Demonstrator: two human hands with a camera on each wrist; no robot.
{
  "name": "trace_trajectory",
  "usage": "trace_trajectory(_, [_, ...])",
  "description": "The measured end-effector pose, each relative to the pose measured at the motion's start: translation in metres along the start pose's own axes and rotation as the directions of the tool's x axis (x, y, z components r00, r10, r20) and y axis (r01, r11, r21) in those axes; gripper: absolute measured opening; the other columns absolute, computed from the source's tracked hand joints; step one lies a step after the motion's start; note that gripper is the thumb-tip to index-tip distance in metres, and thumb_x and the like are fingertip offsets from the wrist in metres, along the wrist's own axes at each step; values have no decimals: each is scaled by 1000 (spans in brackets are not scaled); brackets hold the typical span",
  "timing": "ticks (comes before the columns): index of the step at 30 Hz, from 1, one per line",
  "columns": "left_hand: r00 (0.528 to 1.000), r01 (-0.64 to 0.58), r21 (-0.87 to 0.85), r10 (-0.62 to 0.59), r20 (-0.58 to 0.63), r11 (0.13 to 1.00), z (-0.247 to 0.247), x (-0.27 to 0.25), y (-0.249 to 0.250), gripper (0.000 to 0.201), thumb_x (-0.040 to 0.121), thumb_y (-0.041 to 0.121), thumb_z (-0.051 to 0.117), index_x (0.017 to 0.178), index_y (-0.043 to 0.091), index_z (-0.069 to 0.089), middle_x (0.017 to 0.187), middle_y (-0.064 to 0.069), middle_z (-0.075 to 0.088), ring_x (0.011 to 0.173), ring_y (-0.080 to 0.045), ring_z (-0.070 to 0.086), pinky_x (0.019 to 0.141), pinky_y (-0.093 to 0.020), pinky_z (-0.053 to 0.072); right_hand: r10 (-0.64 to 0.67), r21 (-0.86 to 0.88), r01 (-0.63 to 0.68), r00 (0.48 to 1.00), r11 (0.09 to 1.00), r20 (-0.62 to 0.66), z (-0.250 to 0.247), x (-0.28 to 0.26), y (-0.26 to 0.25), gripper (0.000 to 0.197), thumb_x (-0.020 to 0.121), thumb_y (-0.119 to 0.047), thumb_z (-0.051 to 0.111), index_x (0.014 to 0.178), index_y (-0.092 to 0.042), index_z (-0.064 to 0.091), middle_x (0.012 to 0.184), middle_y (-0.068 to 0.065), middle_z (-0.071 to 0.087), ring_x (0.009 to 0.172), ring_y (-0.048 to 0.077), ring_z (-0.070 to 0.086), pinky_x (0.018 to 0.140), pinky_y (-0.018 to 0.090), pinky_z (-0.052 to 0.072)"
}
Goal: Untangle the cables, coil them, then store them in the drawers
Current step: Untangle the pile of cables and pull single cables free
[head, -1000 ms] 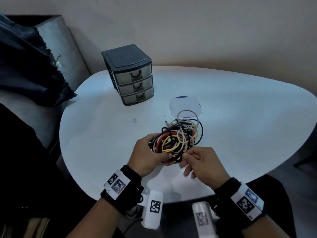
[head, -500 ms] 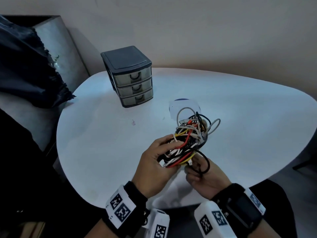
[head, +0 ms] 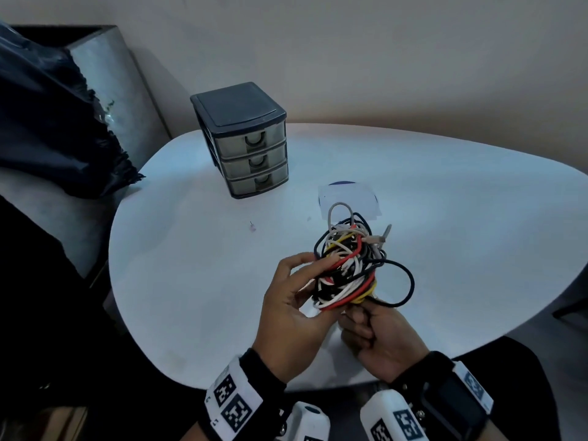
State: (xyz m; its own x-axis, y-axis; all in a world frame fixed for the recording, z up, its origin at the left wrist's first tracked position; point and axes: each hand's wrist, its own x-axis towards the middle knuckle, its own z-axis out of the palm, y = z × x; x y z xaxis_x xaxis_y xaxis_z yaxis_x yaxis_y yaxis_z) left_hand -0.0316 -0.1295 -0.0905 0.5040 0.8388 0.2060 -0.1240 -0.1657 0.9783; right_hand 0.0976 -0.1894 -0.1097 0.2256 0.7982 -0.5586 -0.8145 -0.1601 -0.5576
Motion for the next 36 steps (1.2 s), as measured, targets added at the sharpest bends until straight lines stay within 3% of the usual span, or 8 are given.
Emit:
trace_trajectory(10, [998,30,-63,-27,49,998,-13,0,3,40,70,19,86,103,13,64,119,-1,68,114,-24,65,93,-35,55,-38,-8,39,997,999,64,4,-5,-1,15,76,-8,50,62,-11,44,47,-3,35,32,4,23,35,18,13])
trace_trajectory(14, [920,387,-182,-391,19,904,-15,13,17,38,74,53,76,81,16,77,97,-10,76,96,-25,71,84,-37,56,-119,-129,121,993,984,25,-1,-3,-11,30,81,-5,50,54,-16,57,47,-2,34,35,5,23,40,18,12])
trace_trajectory(18, [837,543,-172,-546,31,822,-8,19,19,31,61,44,78,73,16,75,87,-8,77,84,-18,71,80,-34,55,-191,-267,184,982,946,2,-8,0,-17,54,94,5,43,51,-19,67,48,-2,38,38,5,26,39,17,18])
trace_trajectory(22, [938,286,92,-259,-230,954,-7,24,12,16,75,28,84,85,27,72,97,8,66,87,-8,67,71,-18,49,-206,-340,209,977,917,44,-8,-2,-21,34,90,1,52,72,-16,75,67,4,58,54,8,45,47,20,26])
trace_trajectory(26, [971,-148,494,221,-92,857,-10,25,7,6,87,20,68,89,24,73,95,12,63,96,-6,59,86,-13,42,-193,-321,208,978,924,78,-7,-2,-20,24,79,-19,60,95,-5,71,92,14,66,75,16,58,58,28,35])
trace_trajectory(30, [975,-180,579,222,-2,795,-11,31,9,8,96,28,51,94,25,58,85,12,65,81,-10,61,76,-32,50,-133,-198,154,985,968,112,-6,-10,-27,47,86,-46,58,103,-5,72,98,15,67,87,24,60,71,37,41])
trace_trajectory(33, [969,-226,683,233,84,694,-9,38,13,13,99,32,44,96,24,54,79,8,66,71,-19,61,66,-37,48,-157,-311,200,975,929,160,-4,-15,-30,81,55,-77,74,108,-15,74,107,11,70,95,20,63,80,39,43])
trace_trajectory(36, [951,-300,731,247,184,613,-4,47,18,18,100,33,39,99,22,53,70,8,65,58,-19,55,58,-30,35,-211,-475,236,972,848,106,3,-18,-31,71,48,-68,83,101,-22,74,105,3,74,92,12,64,82,36,44])
